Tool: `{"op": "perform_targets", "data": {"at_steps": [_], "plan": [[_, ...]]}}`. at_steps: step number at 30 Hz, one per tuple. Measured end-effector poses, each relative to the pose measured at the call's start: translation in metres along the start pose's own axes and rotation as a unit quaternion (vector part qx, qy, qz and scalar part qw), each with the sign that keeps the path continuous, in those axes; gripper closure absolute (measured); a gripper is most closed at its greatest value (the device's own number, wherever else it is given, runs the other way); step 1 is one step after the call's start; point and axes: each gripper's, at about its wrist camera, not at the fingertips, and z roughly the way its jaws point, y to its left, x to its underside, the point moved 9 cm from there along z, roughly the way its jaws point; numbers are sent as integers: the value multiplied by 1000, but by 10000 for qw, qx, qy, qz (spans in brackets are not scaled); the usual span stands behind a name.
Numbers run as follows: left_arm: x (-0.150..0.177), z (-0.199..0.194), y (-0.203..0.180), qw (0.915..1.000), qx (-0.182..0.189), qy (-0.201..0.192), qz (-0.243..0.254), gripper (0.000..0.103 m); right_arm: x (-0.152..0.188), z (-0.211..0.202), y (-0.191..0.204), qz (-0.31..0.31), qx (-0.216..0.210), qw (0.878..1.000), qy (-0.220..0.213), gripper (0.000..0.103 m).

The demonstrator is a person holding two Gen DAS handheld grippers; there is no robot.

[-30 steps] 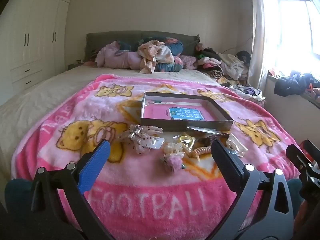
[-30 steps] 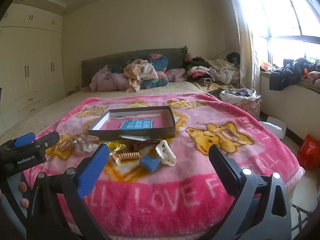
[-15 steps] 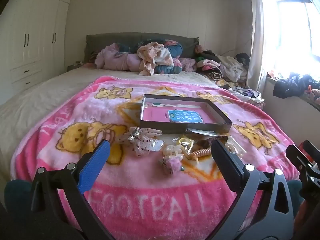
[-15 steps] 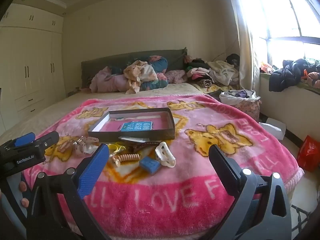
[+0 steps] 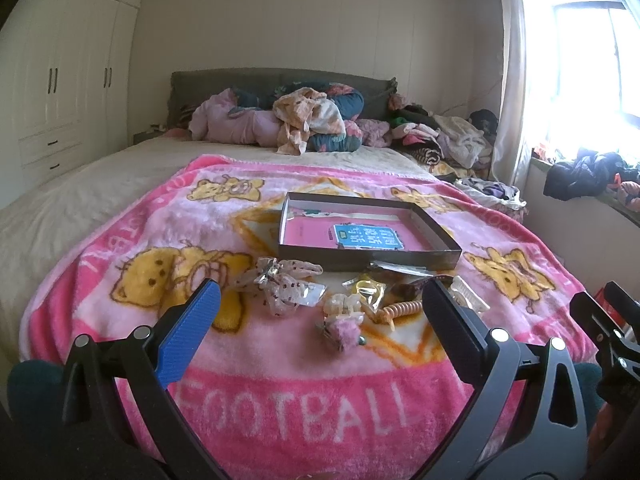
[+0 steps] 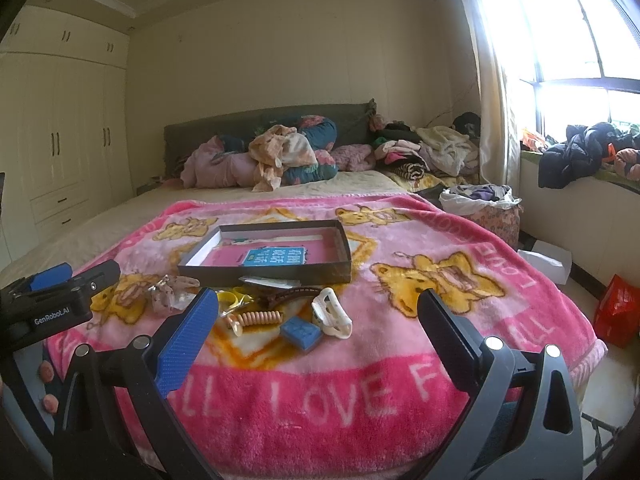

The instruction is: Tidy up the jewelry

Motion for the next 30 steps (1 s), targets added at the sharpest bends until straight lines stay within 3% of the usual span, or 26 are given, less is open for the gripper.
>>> {"op": "perform_targets", "data": {"at_steps": [30], "plan": [[3,0,1,10000,9,-16,-18,11,-1,-1,3,-12,-13,10000,-12,6]]}}
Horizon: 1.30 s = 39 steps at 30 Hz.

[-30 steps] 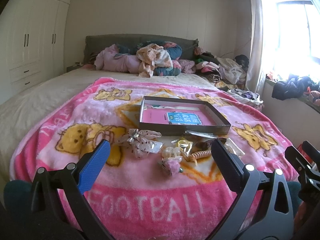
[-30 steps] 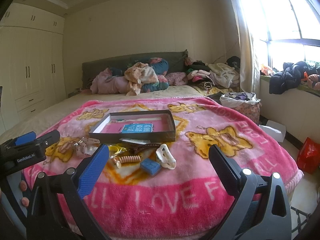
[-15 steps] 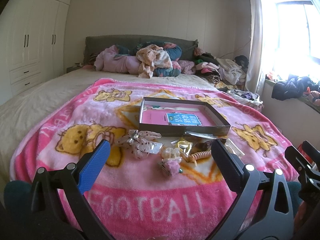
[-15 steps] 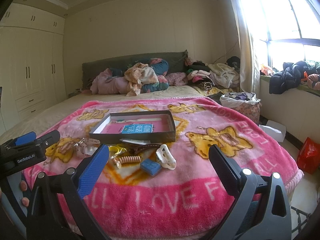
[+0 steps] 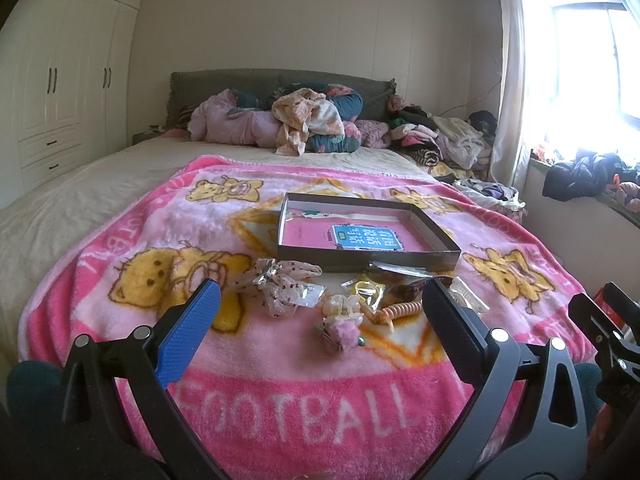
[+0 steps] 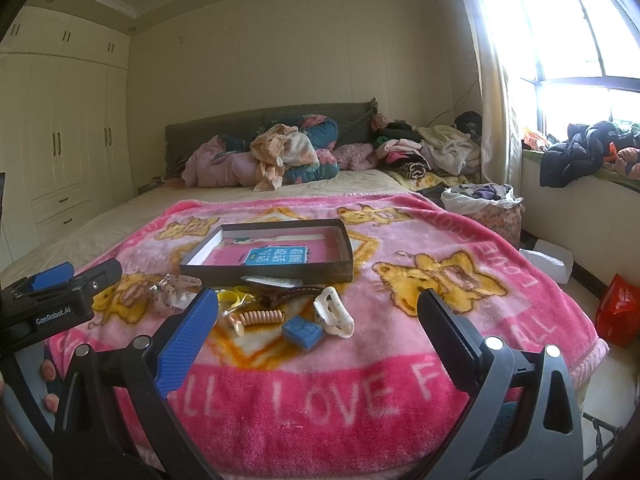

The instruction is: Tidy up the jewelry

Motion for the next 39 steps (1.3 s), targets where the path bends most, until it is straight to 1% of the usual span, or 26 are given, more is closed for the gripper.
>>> {"op": "perform_targets", "data": {"at_steps": [8,19,30,34,36,39], "plan": [[0,2,4,9999,-80,-37,-76,11,3,3,7,-74,-70,9999,68,6],[12,21,27,9995,-175,153,-221,11,11,21,27,-287,-301,9987,295,6],[22,45,62,9967,-452,491,-464,11,17,49,53,-519,-594,9955,521,6],[25,56,72,9956,-442,632,-523,11,20,63,59,-585,-678,9940,620,6],[28,64,76,9952,-380,740,-520,11,23,70,64,-613,-730,9929,707,6],[31,74,82,9937,-384,895,-553,11,30,80,72,-619,-877,9906,853,6]]}}
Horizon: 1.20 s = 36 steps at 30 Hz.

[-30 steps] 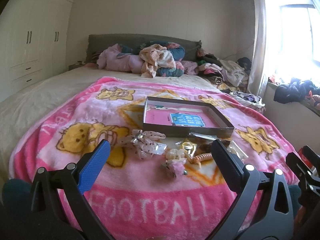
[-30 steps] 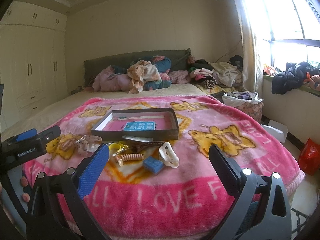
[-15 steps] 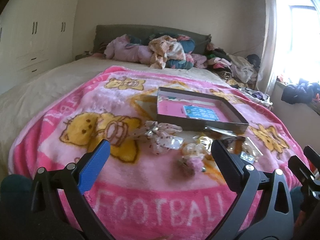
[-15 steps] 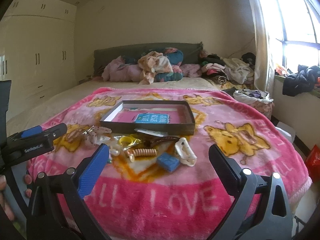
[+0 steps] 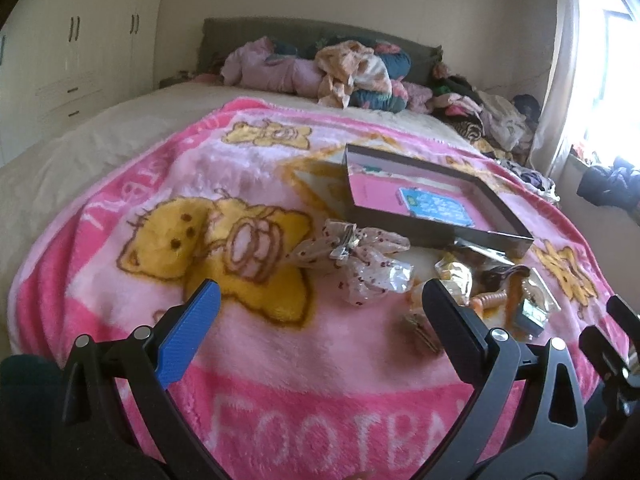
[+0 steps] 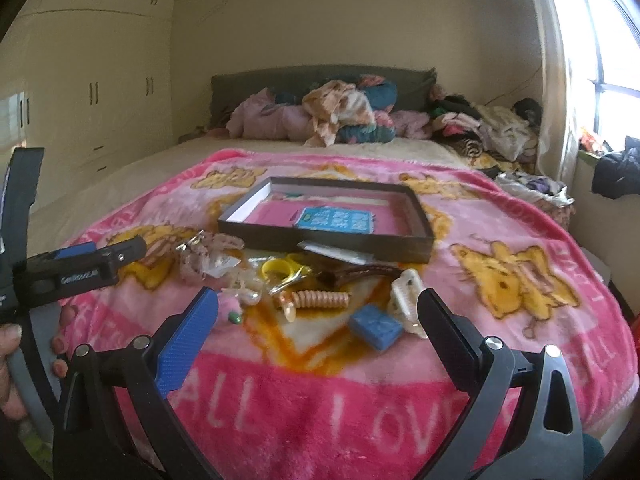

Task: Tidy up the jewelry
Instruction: 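Grasp the pink-dotted hair bow with the left tool while the right tool grasps the pink pom-pom tie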

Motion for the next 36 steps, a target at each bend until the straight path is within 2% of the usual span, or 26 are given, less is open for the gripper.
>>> {"op": "perform_targets", "data": {"at_steps": [10,14,21,24,28,30,32,36], "plan": [[-8,41,6,9990,-35,328,309,11,15,39,37,-247,-479,9978,386,6],[-13,60,4,9980,-4,491,396,11,19,57,51,-312,-646,9959,551,16],[-19,90,-3,9955,234,711,588,13,27,86,65,-278,-879,9919,874,26],[-21,99,-9,9942,394,740,669,20,31,97,70,-258,-939,9901,1012,36],[-21,106,-17,9923,654,759,723,36,35,104,76,-215,-1078,9871,1162,48],[-20,107,-19,9915,750,790,716,44,36,107,80,-238,-1148,9858,1204,60],[-20,108,-20,9903,874,809,710,57,38,110,83,-252,-1223,9840,1269,72],[-16,105,-24,9881,1025,840,776,76,38,107,87,-247,-1305,9837,1211,73]]}}
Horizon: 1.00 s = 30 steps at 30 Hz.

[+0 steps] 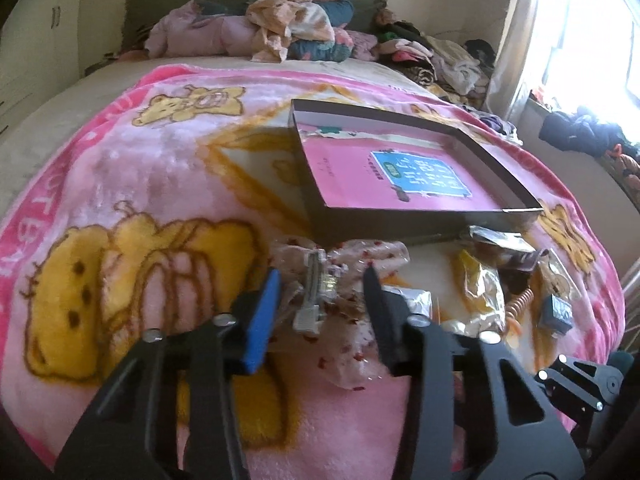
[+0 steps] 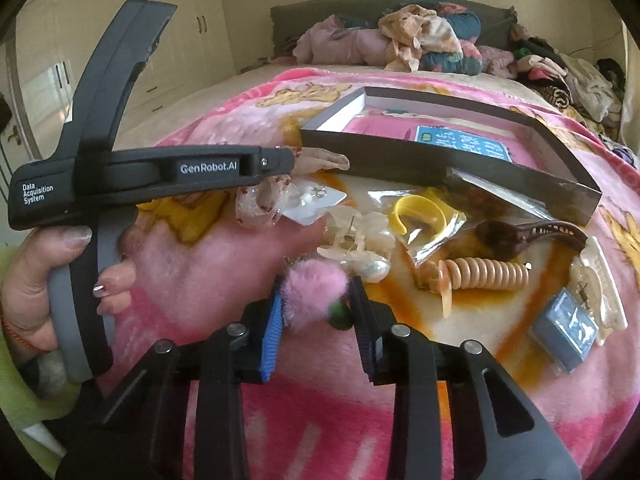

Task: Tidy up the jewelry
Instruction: 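Grasp the pink-dotted hair bow with the left tool while the right tool grasps the pink pom-pom tie, then carry the bow and pom-pom into the grey tray and open both tools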

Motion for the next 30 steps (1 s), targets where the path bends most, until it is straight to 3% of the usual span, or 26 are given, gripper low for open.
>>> {"op": "perform_targets", "data": {"at_steps": [10,11,12,19,21,22,25,30], "plan": [[-1,-23,-4,9999,58,-112,-22,91,-8,-31,-7,241,-221,9992,-221,73],[-1,-26,-6,9999,49,-139,-16,100,-9,-35,-9,272,-216,9991,-243,73],[-2,-30,-9,9999,51,-164,5,103,-11,-39,-13,313,-209,9989,-271,73],[-2,-40,-21,9996,-29,-196,211,103,-18,-63,-43,584,-19,9969,-533,73],[2,-37,-19,9998,-83,-96,167,82,-19,-67,-49,639,16,9963,-577,73],[4,-35,-18,9998,-144,-58,153,61,-20,-69,-51,654,32,9960,-608,73],[9,-28,-20,9998,-101,70,152,55,-20,-74,-57,717,59,9953,-655,73],[19,-11,-20,9991,-217,298,213,55,-23,-81,-63,768,92,9942,-751,73]]}}
